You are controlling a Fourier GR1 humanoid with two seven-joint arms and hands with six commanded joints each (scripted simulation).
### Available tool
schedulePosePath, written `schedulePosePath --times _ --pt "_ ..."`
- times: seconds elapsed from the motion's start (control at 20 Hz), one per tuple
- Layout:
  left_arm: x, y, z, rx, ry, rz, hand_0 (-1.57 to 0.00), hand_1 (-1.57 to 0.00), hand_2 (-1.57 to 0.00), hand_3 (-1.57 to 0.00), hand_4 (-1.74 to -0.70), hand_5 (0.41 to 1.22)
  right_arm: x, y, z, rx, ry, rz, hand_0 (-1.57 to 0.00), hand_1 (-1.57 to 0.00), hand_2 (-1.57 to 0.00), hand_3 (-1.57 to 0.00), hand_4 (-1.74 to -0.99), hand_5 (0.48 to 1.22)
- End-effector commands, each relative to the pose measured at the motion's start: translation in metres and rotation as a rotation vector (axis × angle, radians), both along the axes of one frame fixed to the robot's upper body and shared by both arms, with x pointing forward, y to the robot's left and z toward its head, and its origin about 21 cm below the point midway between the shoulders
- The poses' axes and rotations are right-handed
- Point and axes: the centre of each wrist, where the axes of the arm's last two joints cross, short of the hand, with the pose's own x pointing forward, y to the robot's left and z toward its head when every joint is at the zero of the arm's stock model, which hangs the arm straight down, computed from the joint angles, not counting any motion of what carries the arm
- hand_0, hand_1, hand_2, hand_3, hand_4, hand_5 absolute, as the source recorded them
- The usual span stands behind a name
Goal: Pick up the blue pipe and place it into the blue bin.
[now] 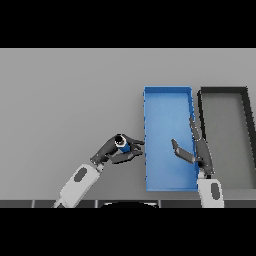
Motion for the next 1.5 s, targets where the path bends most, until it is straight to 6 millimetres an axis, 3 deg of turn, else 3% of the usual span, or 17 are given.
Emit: schedulePosePath --times 0.0,0.15,0.3,0.5,0.65,0.75,0.85,1.0,1.15,1.45 --pt "0.000 -0.002 0.007 -0.001 -0.006 -0.014 -1.55 -1.56 -1.56 -1.56 -1.47 1.215 -0.001 0.001 0.001 -0.005 -0.007 -0.004 0.00 0.00 0.00 0.00 -1.184 0.643" --pt "0.002 -0.007 0.020 0.013 -0.018 -0.046 -1.56 -1.56 -1.56 -1.56 -1.47 1.218 -0.002 -0.004 0.001 -0.007 -0.010 -0.008 0.00 0.00 0.00 0.00 -1.161 0.644" --pt "0.000 -0.011 0.020 0.042 -0.004 -0.050 -1.57 -1.57 -1.57 -1.57 -1.47 1.220 0.000 -0.005 0.005 -0.011 -0.019 -0.008 0.00 0.00 0.00 0.00 -1.151 0.643" --pt "-0.001 -0.014 0.019 0.028 -0.005 -0.052 -1.57 -1.57 -1.57 -1.57 -1.47 1.220 -0.047 0.016 -0.007 -0.010 -0.059 -0.162 0.00 0.00 0.00 0.00 -1.138 0.643" --pt "-0.001 -0.013 0.018 0.048 -0.010 -0.056 -1.57 -1.57 -1.57 -1.57 -1.47 1.220 -0.088 0.037 -0.012 -0.014 -0.054 -0.330 0.00 0.00 0.00 0.00 -1.191 0.642" --pt "-0.001 -0.015 0.019 0.042 -0.005 -0.062 -1.57 -1.57 -1.57 -1.57 -1.47 1.220 -0.093 0.038 -0.002 -0.016 -0.096 -0.361 0.00 0.00 -0.02 0.00 -1.187 0.642" --pt "-0.001 -0.009 0.017 0.041 -0.011 -0.066 -1.57 -1.57 -1.57 -1.57 -1.47 1.221 -0.098 0.042 0.011 0.120 -0.164 -0.256 0.00 -0.01 -0.07 0.00 -1.198 0.641" --pt "0.000 -0.017 0.021 0.040 -0.006 -0.064 -1.57 -1.57 -1.57 -1.57 -1.47 1.221 -0.094 0.036 0.036 0.207 -0.062 -0.069 0.00 -0.03 -0.12 0.00 -1.215 0.607" --pt "-0.003 -0.012 0.021 0.039 -0.008 -0.073 -1.57 -1.57 -1.57 -1.57 -1.47 1.221 -0.076 0.036 0.059 0.194 0.008 0.093 0.00 -0.01 -0.11 0.00 -1.237 0.577" --pt "0.001 -0.019 0.025 0.073 -0.011 -0.073 -1.57 -1.57 -1.57 -1.57 -1.47 1.221 -0.043 0.065 0.109 0.070 -0.005 0.329 0.00 0.00 -0.07 0.00 -1.291 0.558"
